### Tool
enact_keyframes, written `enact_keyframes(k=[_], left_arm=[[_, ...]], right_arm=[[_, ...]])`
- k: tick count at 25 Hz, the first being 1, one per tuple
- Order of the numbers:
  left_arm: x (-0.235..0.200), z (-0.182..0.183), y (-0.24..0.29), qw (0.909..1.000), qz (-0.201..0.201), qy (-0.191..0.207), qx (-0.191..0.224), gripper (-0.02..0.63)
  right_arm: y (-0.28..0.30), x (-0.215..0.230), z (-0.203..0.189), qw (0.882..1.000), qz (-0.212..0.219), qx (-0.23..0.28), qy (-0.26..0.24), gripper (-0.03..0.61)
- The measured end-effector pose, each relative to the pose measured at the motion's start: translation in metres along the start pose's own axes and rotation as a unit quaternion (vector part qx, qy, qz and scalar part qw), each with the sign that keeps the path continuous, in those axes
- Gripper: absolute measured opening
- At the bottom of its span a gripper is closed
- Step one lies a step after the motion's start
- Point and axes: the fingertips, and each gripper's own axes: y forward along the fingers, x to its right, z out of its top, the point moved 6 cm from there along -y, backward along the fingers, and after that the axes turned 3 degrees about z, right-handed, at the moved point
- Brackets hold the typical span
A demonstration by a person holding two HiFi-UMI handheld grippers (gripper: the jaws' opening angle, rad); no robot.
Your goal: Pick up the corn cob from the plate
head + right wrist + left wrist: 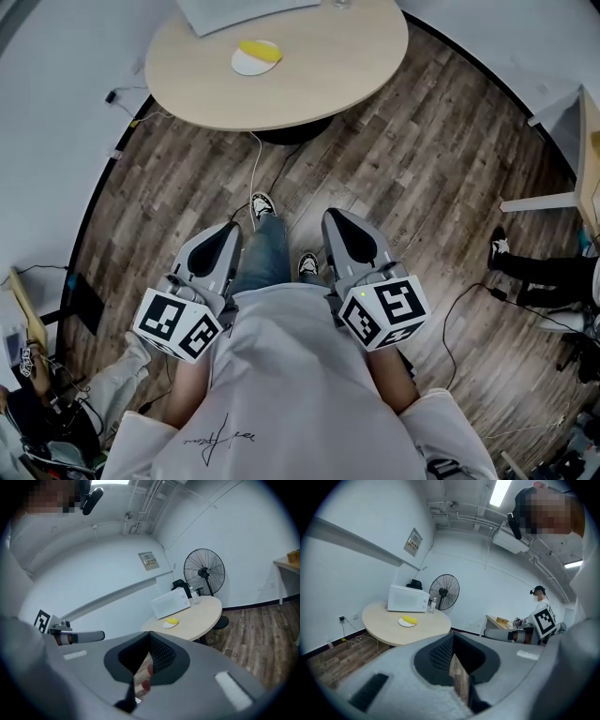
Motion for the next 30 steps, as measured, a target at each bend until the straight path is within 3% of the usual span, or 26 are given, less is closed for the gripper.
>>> enact_keyframes(k=[11,22,30], left_arm=[[-0.047,0.047,0.062,0.9998,-0.01,-0.014,0.004,0.002],[-0.138,0.108,0.103,0.9998,-0.014,-0.008,0.009,0.0],[-0.214,0.151,0.13,0.9971,-0.043,-0.027,0.057,0.0]], right_arm=[[0.069,0.028,0.05,1.0,-0.013,0.003,-0.017,0.011],[0.177,0.029,0.085,1.0,-0.017,0.008,-0.005,0.011],[0.262,0.02,0.115,0.999,-0.024,0.005,-0.023,0.011]])
